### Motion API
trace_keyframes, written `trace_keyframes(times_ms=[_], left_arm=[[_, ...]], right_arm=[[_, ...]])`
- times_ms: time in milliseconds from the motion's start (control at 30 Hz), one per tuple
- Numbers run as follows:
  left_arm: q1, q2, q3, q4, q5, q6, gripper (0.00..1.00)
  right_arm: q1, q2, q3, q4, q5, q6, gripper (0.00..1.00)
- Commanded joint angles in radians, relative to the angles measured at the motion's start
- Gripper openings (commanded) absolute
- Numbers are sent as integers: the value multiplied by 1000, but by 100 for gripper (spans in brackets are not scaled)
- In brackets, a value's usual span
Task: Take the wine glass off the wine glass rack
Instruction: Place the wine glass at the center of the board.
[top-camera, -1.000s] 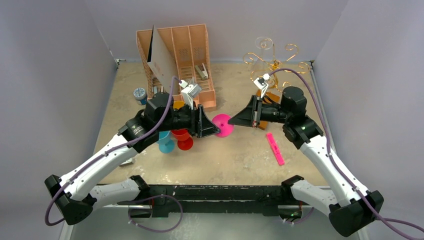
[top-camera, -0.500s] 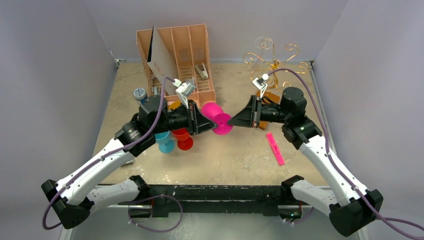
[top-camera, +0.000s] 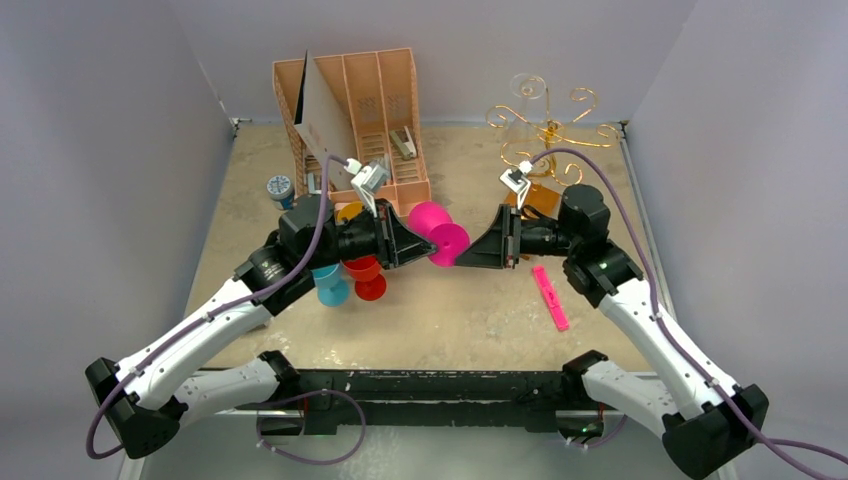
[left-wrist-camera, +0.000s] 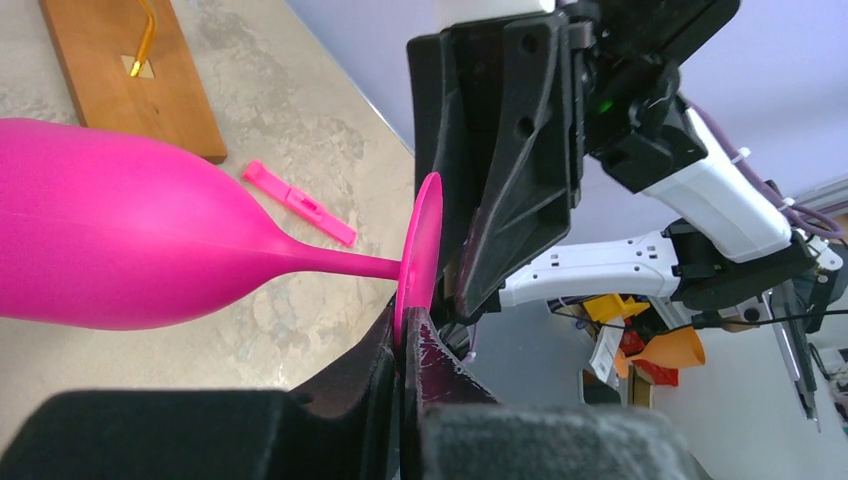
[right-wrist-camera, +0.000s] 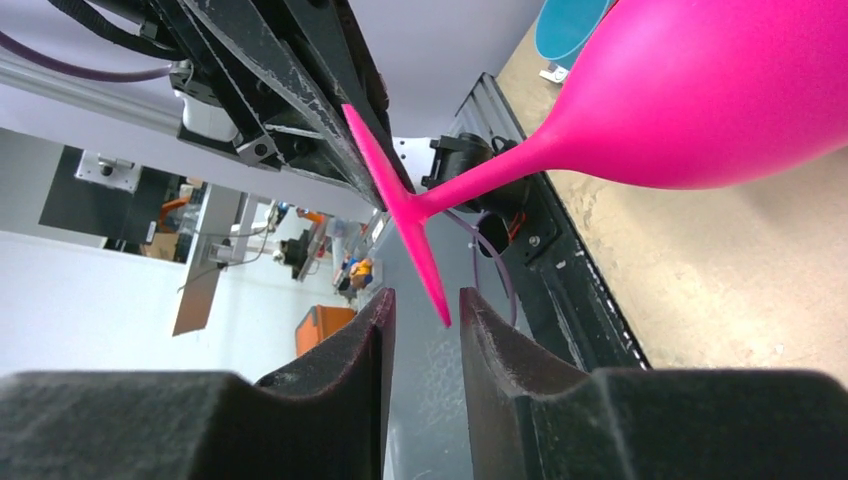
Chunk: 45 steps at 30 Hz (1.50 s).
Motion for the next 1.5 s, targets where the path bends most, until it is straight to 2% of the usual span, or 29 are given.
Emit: trace_keyframes(times_ms=[0, 200, 367, 600, 733, 833, 867, 933, 1000, 1067, 1333, 1467], left_arm=[[-1, 1, 2, 90, 8, -23, 0], [-1, -12, -7, 90, -1, -38, 0], [0, -1, -44, 129, 2, -73, 0], [-1, -2, -57, 145, 2, -89, 0], [-1, -7, -63, 144, -15, -94, 0], [-1, -8, -59, 137, -17, -85, 0], [-1, -7, -51, 113, -23, -82, 9], [0, -5, -39, 72, -36, -71, 40], [-1, -11, -30, 36, -51, -57, 64], [0, -17, -18, -12, -73, -42, 75], [3, -57, 98, -265, -172, 41, 83], [5, -51, 200, -456, -231, 110, 87]], right_arm=[[23, 0, -29, 129, 20, 61, 30], [34, 10, -36, 199, 70, 72, 9], [34, 13, -63, 381, 70, 187, 9], [34, 15, -66, 363, 92, 175, 13], [34, 15, -78, 375, 102, 176, 0], [34, 13, -87, 390, 88, 174, 0], [34, 10, -91, 400, 87, 173, 0], [34, -1, -96, 393, 85, 147, 0], [34, -15, -96, 345, 91, 98, 0], [34, -27, -96, 290, 93, 23, 0], [34, -78, -58, 0, 91, -299, 0], [34, -140, -107, -51, 95, -491, 0]])
